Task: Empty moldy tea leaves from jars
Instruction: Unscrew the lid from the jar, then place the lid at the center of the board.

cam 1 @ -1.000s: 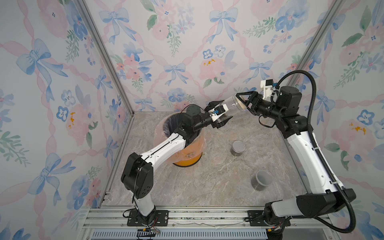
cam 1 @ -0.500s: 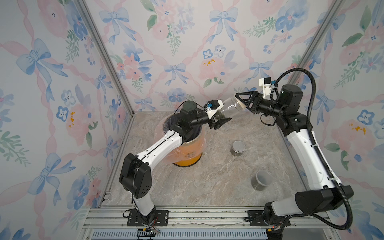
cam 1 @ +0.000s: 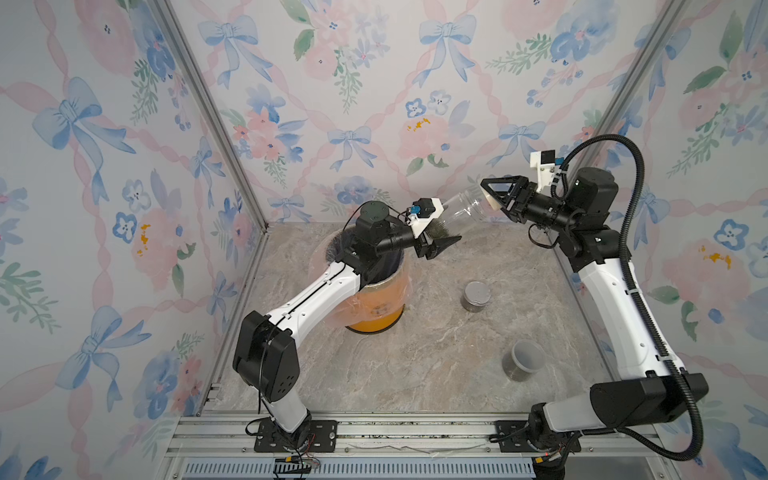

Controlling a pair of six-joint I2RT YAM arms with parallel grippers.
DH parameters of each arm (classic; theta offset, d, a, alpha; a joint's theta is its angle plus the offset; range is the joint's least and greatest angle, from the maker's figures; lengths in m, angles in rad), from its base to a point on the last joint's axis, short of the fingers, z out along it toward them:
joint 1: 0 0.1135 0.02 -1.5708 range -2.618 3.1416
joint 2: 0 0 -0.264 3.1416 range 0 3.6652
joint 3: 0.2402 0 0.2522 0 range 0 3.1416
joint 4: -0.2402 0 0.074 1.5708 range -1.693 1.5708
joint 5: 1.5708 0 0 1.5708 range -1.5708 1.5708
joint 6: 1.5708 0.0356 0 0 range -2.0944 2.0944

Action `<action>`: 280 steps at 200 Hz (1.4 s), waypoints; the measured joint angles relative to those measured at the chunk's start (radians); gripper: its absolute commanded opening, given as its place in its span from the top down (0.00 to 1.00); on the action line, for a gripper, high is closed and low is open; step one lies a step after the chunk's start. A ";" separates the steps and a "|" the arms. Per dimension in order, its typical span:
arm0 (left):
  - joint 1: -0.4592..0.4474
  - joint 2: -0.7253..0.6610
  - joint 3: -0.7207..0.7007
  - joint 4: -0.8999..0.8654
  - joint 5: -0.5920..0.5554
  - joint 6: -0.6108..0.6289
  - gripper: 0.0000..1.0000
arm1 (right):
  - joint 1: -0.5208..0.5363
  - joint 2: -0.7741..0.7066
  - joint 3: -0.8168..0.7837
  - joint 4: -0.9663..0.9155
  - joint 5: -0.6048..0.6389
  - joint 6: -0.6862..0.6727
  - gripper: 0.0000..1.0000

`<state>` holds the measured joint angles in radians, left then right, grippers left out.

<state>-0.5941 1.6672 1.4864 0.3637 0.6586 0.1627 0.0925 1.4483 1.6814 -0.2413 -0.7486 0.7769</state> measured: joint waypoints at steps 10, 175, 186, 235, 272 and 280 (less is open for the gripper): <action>0.002 -0.015 -0.014 0.000 -0.009 0.000 0.79 | -0.006 -0.011 -0.019 -0.003 0.003 -0.001 0.44; 0.006 -0.459 -0.309 -0.094 -0.384 -0.128 0.79 | 0.387 -0.349 -0.683 -0.067 0.426 -0.402 0.44; 0.006 -0.488 -0.322 -0.135 -0.402 -0.138 0.79 | 0.416 -0.346 -0.729 -0.035 0.454 -0.415 0.44; 0.006 -0.578 -0.332 -0.328 -0.464 -0.150 0.80 | 0.485 -0.286 -0.923 0.163 0.561 -0.472 0.42; 0.006 -0.622 -0.335 -0.400 -0.470 -0.150 0.80 | 0.538 -0.166 -1.032 0.357 0.634 -0.504 0.40; 0.006 -0.629 -0.341 -0.407 -0.470 -0.150 0.80 | 0.550 -0.132 -1.046 0.397 0.648 -0.512 0.40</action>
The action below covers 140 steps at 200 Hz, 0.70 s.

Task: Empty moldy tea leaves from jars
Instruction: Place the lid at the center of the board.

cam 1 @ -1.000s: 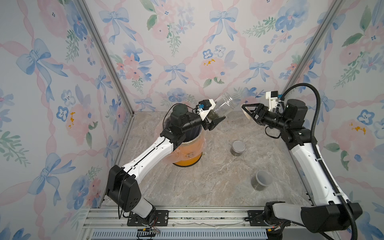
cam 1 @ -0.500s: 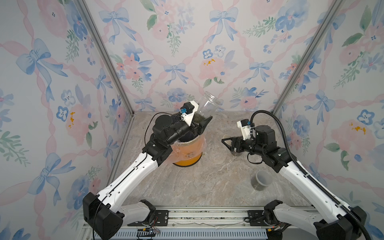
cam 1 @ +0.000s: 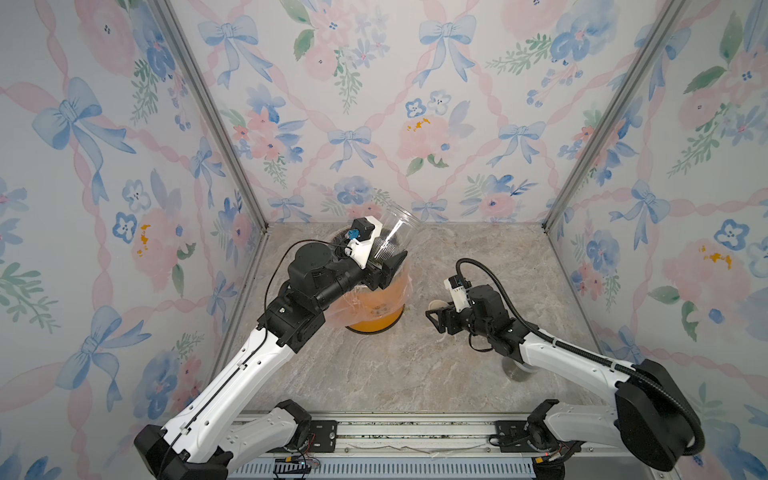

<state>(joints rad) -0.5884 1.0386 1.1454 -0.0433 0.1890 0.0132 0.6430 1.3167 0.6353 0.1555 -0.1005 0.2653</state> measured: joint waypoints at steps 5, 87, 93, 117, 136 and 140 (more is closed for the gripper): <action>0.000 -0.003 -0.003 -0.006 0.000 0.000 0.79 | 0.006 0.021 -0.006 0.021 0.008 -0.005 0.40; 0.000 -0.084 -0.048 -0.095 0.001 0.005 0.79 | 0.030 0.340 0.006 0.277 0.099 -0.043 0.31; 0.000 -0.095 -0.052 -0.096 0.001 0.005 0.79 | 0.032 0.362 0.014 0.284 0.105 -0.045 0.28; 0.000 -0.128 -0.064 -0.095 -0.002 0.009 0.78 | 0.034 0.427 0.037 0.311 0.117 -0.053 0.16; 0.000 -0.139 -0.066 -0.095 -0.007 0.012 0.78 | 0.035 0.440 0.053 0.319 0.122 -0.054 0.08; 0.000 -0.139 -0.067 -0.095 -0.010 0.013 0.78 | 0.035 0.440 0.053 0.321 0.124 -0.057 0.07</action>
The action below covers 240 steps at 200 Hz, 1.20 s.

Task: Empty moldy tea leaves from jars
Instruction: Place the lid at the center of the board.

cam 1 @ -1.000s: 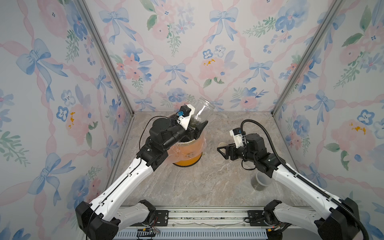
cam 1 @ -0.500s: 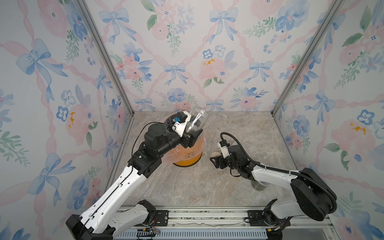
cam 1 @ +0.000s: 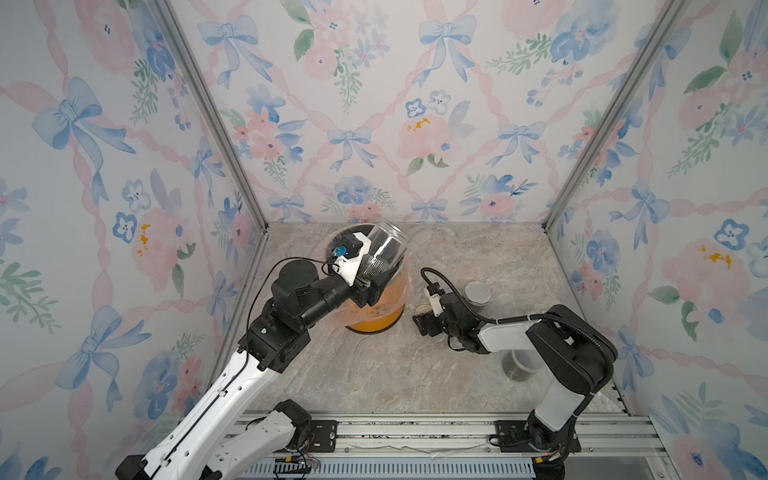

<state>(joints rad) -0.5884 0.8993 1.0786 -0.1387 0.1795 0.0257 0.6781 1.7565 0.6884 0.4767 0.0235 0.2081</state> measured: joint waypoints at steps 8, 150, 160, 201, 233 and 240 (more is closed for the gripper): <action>0.000 0.000 0.000 0.000 -0.001 0.000 0.78 | 0.000 0.000 0.000 0.003 0.000 0.002 0.04; 0.000 0.043 0.014 -0.051 -0.034 0.012 0.78 | -0.028 -0.639 0.045 -0.406 -0.091 0.066 0.04; 0.000 0.042 0.016 -0.051 -0.034 0.005 0.78 | -0.045 -0.690 0.073 -0.458 -0.127 0.085 0.03; 0.000 0.042 0.018 -0.031 -0.034 -0.016 0.78 | -0.110 -0.823 0.222 -0.583 -0.287 0.204 0.03; 0.000 0.050 0.018 0.023 -0.027 -0.034 0.78 | -0.121 -0.821 0.345 -0.597 -0.399 0.328 0.03; 0.000 0.055 0.018 0.035 -0.025 -0.037 0.78 | -0.121 -0.813 0.366 -0.594 -0.420 0.357 0.03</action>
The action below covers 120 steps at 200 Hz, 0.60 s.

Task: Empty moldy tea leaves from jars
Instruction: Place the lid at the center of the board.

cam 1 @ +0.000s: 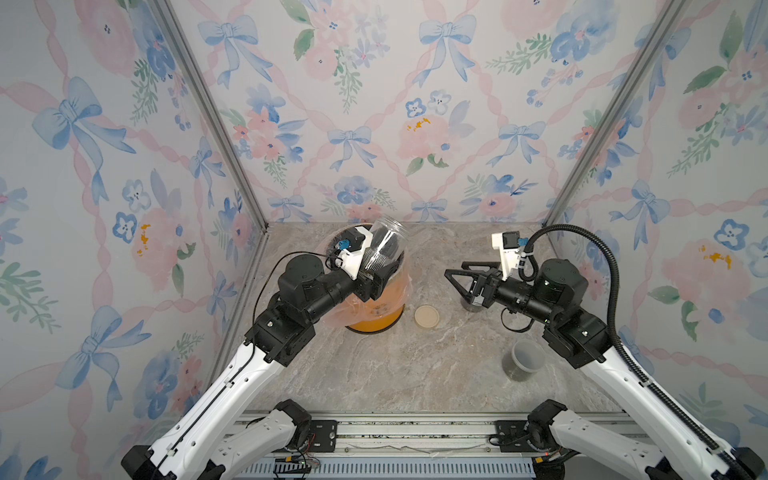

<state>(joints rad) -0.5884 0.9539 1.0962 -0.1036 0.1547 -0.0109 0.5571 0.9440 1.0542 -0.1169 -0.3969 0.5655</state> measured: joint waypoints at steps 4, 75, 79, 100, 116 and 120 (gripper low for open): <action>0.000 0.004 0.000 0.007 0.002 -0.002 0.78 | 0.001 0.006 0.010 0.004 -0.009 0.015 0.03; 0.000 0.079 0.027 0.063 0.038 -0.028 0.78 | 0.075 0.212 0.191 0.100 -0.075 0.199 0.03; 0.000 0.081 0.029 0.068 0.039 -0.029 0.78 | 0.079 0.223 0.201 0.103 -0.076 0.203 0.04; 0.000 0.094 0.039 0.098 0.048 -0.037 0.78 | 0.088 0.281 0.251 0.122 -0.078 0.220 0.03; 0.000 0.103 0.045 0.120 0.054 -0.043 0.78 | 0.088 0.316 0.284 0.129 -0.078 0.237 0.03; 0.000 0.106 0.046 0.124 0.055 -0.043 0.78 | 0.088 0.324 0.293 0.129 -0.078 0.240 0.03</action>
<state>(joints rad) -0.5884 1.0599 1.1423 0.0208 0.2092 -0.0540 0.6449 1.2678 1.3468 0.0124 -0.4751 0.8055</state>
